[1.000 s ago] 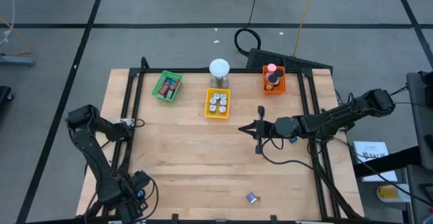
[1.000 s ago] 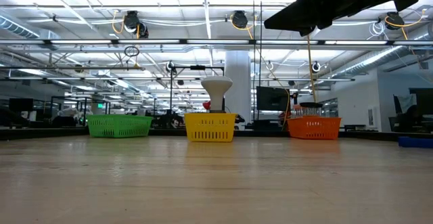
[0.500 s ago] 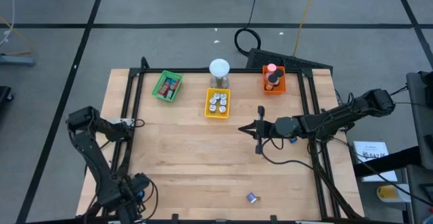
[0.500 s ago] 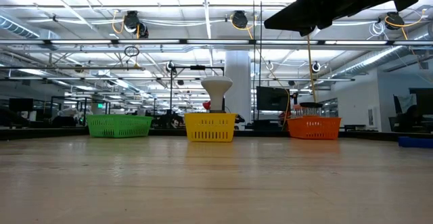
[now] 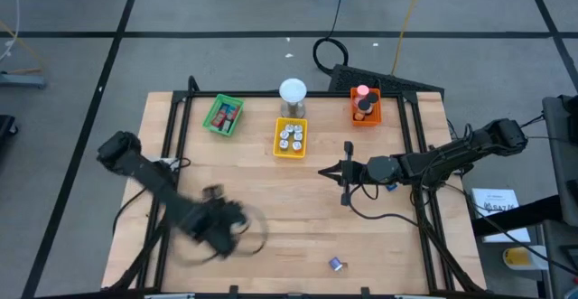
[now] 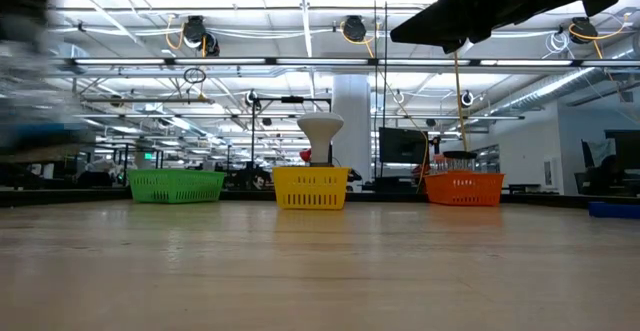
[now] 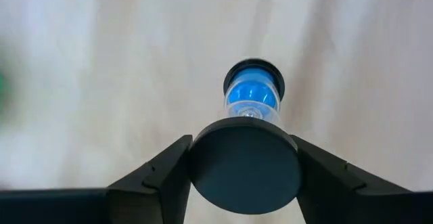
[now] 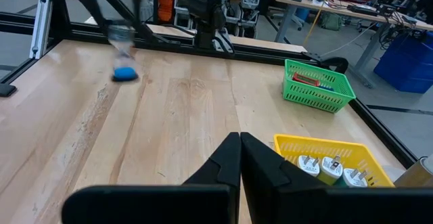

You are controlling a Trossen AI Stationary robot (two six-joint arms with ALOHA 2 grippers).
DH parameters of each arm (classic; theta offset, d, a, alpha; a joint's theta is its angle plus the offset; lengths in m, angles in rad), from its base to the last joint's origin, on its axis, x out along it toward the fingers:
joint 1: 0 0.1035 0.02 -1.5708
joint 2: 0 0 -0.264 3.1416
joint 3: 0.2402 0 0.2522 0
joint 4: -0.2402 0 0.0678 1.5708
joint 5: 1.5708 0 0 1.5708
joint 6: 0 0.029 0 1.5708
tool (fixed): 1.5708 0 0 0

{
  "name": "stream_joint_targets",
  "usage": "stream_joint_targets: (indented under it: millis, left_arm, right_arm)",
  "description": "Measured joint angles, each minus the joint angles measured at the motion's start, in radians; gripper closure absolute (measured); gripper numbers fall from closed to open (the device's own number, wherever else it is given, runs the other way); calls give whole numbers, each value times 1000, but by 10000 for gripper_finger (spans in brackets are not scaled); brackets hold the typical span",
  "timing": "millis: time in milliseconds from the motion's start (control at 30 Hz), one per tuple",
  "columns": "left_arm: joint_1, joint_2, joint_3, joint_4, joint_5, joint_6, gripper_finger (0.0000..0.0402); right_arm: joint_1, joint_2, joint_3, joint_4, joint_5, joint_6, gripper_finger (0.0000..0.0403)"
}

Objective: Pick & Place Office items
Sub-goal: Put the black blue hourglass into the orange bin

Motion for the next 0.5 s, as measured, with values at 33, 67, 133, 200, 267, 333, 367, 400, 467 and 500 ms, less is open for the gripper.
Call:
stream_joint_targets:
  millis: [33,67,133,200,267,333,367,400,467,500]
  left_arm:
    - [54,2,11,18,-28,96,191]
    - [113,3,23,43,-54,190,191]
    - [223,3,40,138,-77,379,191]
    - [326,5,44,248,-72,550,191]
    - [418,15,44,348,-47,679,191]
    - [496,32,44,424,-6,770,191]
    - [525,47,44,451,9,804,191]
    - [549,66,44,478,20,833,191]
    - [581,100,44,514,58,882,191]
    - [591,120,50,520,69,900,191]
  right_arm:
    - [0,0,0,0,0,0,401]
    - [0,0,0,0,0,0,401]
    - [0,0,0,0,0,0,401]
    - [0,0,0,-1,0,0,401]
    - [0,0,0,-6,0,0,401]
    - [0,0,0,-14,0,-1,401]
    - [0,0,0,-14,0,-1,401]
    - [0,0,0,-13,0,-2,401]
    - [0,0,0,-16,0,-2,401]
    - [0,0,0,-16,0,-3,401]
